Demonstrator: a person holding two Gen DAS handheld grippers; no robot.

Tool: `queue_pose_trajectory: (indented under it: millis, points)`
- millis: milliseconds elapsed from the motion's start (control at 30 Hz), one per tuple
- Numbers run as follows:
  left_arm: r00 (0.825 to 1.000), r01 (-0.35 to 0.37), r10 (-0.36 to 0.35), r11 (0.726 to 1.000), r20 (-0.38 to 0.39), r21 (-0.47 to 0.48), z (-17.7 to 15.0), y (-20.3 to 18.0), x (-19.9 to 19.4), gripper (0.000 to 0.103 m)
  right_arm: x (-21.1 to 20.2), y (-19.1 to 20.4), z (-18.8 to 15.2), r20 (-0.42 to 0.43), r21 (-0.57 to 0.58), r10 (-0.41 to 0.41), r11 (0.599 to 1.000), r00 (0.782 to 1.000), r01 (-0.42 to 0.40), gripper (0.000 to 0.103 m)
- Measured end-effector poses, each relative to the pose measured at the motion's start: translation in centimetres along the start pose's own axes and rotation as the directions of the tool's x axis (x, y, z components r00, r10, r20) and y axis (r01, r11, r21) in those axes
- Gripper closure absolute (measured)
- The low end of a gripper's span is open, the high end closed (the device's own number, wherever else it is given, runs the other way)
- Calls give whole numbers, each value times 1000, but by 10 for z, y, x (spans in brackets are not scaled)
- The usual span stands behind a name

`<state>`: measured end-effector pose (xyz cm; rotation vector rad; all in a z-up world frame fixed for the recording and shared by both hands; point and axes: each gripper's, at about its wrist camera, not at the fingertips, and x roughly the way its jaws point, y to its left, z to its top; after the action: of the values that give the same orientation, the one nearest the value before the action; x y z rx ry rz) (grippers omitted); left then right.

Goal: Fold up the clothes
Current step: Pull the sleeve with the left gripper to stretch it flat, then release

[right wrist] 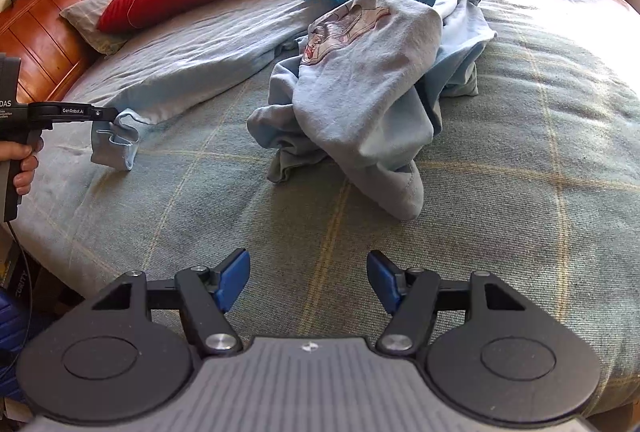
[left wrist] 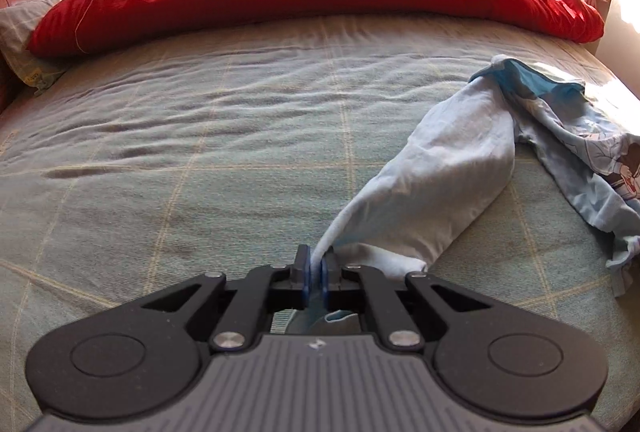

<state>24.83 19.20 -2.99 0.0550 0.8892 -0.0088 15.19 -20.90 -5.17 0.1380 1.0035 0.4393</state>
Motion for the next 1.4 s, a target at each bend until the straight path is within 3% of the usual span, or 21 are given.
queue_pose_trajectory:
  millis: [500,733,833,1067,1200,1300,1333,1367,1400]
  points:
    - [982,-182,176,979,-70,-97,11,76,8,102,4,5,4,-5,-4,-12,1000,1000,12,34]
    - [995,-84,73,979,-62,-185,1,93,1,95,8,8,6,-12,-10,-6,1000,1000,5,31]
    - [997,-45,29,966,-67,-255,-8,98,0,89,10,9,6,-15,-15,-4,1000,1000,4,31]
    - [993,-15,-29,933,-118,-359,-33,103,13,62,10,14,8,-15,-27,8,1000,1000,-8,31]
    - [992,0,-54,910,-118,-415,-41,100,26,60,10,15,7,-18,-28,9,1000,1000,-9,31]
    - [994,2,-44,919,-97,-394,-40,91,29,69,10,13,6,-20,-22,3,1000,1000,-3,31]
    - [995,-5,-33,926,-94,-378,-39,87,29,78,10,13,6,-20,-21,1,1000,1000,-1,31]
    - [995,-12,-23,932,-92,-362,-38,84,30,95,10,12,6,-20,-19,-1,1000,1000,1,31]
    - [995,-17,-17,936,-94,-352,-36,82,29,97,9,12,6,-19,-20,-4,1000,1000,3,31]
